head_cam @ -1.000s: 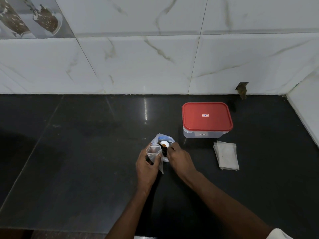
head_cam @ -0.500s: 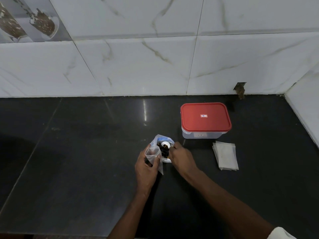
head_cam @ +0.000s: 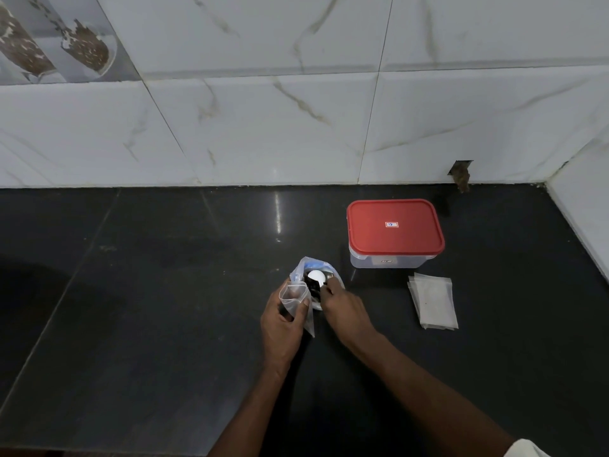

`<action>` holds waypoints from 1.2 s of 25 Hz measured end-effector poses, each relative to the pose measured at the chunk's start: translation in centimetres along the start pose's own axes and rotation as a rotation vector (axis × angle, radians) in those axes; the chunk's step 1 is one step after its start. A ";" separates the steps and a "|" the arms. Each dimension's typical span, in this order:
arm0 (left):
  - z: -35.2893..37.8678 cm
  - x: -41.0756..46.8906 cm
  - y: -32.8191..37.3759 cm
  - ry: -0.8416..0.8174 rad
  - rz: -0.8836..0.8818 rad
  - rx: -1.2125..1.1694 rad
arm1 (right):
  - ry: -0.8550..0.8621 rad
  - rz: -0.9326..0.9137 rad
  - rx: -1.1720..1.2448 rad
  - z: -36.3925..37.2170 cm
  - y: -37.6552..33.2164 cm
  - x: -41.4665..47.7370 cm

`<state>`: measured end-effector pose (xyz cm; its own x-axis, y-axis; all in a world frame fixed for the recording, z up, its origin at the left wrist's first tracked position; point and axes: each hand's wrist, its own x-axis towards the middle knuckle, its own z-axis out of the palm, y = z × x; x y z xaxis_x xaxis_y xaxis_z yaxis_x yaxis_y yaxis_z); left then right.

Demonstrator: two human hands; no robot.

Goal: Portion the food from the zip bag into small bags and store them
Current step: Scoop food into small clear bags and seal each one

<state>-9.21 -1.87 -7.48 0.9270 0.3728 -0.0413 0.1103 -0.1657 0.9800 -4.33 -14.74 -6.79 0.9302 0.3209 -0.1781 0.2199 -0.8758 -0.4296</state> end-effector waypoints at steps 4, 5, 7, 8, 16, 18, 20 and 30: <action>0.1 0.4 0.0 0.006 -0.001 -0.019 | 0.220 0.108 0.266 -1.2 0.2 1.3; 0.1 0.4 0.0 0.008 -0.002 -0.023 | 0.230 0.168 0.336 -1.7 0.4 1.6; -0.1 0.3 0.0 0.010 -0.004 -0.021 | 0.231 0.305 0.511 -2.6 0.7 1.8; -0.2 0.3 0.0 0.007 -0.007 -0.021 | 0.222 0.366 0.598 -2.8 0.8 1.8; -0.9 -0.1 0.1 -0.021 0.006 -0.011 | 0.237 0.546 1.023 -3.8 0.8 0.4; -0.9 0.1 0.1 -0.029 0.016 0.003 | 0.272 0.484 1.065 -4.8 0.4 -0.2; -0.8 0.3 0.1 -0.030 0.014 0.026 | 0.307 0.370 1.083 -6.0 -0.5 -0.8; -0.7 0.5 -0.2 -0.041 -0.049 0.048 | 0.526 -0.519 -0.077 -0.6 0.4 -3.4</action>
<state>-9.02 -0.96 -7.58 0.9340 0.3438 -0.0975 0.1717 -0.1924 0.9662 -7.21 -16.38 -5.78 0.7147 0.5026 0.4865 0.6715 -0.6876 -0.2761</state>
